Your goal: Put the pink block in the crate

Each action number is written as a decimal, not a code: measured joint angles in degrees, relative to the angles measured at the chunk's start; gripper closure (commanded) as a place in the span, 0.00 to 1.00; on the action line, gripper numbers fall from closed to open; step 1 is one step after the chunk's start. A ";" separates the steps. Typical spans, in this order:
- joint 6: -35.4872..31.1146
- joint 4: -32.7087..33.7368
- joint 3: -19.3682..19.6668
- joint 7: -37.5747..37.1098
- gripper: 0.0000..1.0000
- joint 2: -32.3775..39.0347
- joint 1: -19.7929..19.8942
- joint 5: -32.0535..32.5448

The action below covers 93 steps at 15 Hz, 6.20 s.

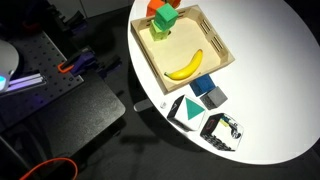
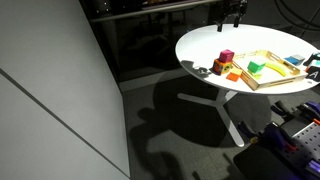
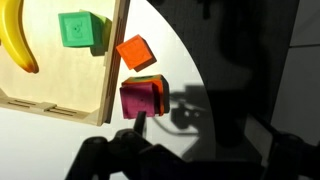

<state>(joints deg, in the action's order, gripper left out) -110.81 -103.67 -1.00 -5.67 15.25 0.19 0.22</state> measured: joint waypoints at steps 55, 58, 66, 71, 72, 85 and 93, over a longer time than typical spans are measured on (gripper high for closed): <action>-11.45 -0.46 8.84 -5.33 0.70 12.21 0.60 3.34; -10.58 -2.52 10.44 -6.95 0.70 10.06 1.19 3.34; -10.61 -11.76 15.45 -12.70 0.13 4.99 4.49 5.69; -13.05 -16.06 15.81 -12.91 0.00 0.46 6.51 5.22; -13.92 -16.85 15.63 -12.83 0.00 -0.75 6.54 4.57; -8.53 -19.98 6.87 -3.61 0.00 -10.12 4.41 -2.66; -7.57 -20.12 3.96 -3.55 0.00 -13.67 1.76 -1.73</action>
<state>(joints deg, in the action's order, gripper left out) -118.38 -123.80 2.97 -9.23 1.58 1.95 -1.51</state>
